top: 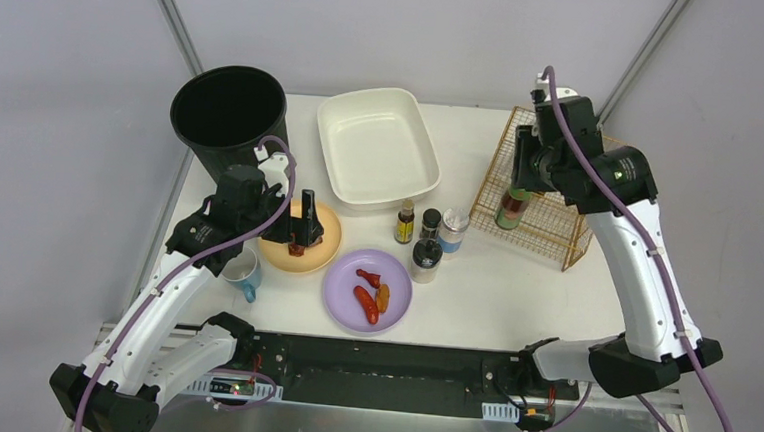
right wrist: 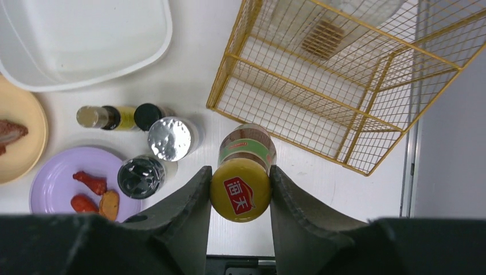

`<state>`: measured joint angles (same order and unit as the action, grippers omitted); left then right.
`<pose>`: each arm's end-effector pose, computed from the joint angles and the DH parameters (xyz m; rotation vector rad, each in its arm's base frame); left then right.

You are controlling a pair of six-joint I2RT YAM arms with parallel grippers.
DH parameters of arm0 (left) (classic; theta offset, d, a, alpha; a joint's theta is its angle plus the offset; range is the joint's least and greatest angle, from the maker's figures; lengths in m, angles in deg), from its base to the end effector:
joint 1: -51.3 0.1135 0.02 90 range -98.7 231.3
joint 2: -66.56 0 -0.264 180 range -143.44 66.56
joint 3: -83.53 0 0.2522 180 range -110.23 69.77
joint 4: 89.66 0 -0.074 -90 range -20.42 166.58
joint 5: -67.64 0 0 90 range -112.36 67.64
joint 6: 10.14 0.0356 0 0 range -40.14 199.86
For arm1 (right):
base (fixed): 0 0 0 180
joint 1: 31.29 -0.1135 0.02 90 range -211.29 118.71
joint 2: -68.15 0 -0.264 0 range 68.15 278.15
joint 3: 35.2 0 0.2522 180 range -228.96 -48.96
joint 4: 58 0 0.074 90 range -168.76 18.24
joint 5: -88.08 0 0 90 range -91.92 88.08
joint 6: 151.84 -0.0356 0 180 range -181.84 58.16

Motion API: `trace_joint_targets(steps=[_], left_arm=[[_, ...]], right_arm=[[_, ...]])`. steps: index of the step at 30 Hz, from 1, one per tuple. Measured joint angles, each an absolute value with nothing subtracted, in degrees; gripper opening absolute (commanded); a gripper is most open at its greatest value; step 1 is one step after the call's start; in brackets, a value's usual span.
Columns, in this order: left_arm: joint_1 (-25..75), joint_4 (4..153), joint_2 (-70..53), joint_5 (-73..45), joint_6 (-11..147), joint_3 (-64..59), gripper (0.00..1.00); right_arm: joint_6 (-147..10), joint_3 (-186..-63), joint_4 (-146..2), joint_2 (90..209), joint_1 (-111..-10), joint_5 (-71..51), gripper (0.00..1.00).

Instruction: Clear the kitchen counter

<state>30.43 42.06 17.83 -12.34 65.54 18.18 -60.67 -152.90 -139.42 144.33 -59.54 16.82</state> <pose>0.1663 -0.0700 0.3268 0.2290 2.1511 -0.5451 0.2066 0.0980 0.4679 -0.3980 2.1901 -0.1132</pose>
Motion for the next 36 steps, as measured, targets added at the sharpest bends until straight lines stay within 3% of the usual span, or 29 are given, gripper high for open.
trace_joint_targets(steps=[21,36], left_arm=[[30.4,42.0,17.8,-12.4,65.6,18.2,1.00],[30.8,42.0,17.8,-12.4,65.6,18.2,1.00]], right_arm=[[-61.1,-165.9,-130.1,156.0,-46.6,14.4,0.00],[-63.3,-162.9,-124.0,161.3,-44.0,11.8,0.00]])
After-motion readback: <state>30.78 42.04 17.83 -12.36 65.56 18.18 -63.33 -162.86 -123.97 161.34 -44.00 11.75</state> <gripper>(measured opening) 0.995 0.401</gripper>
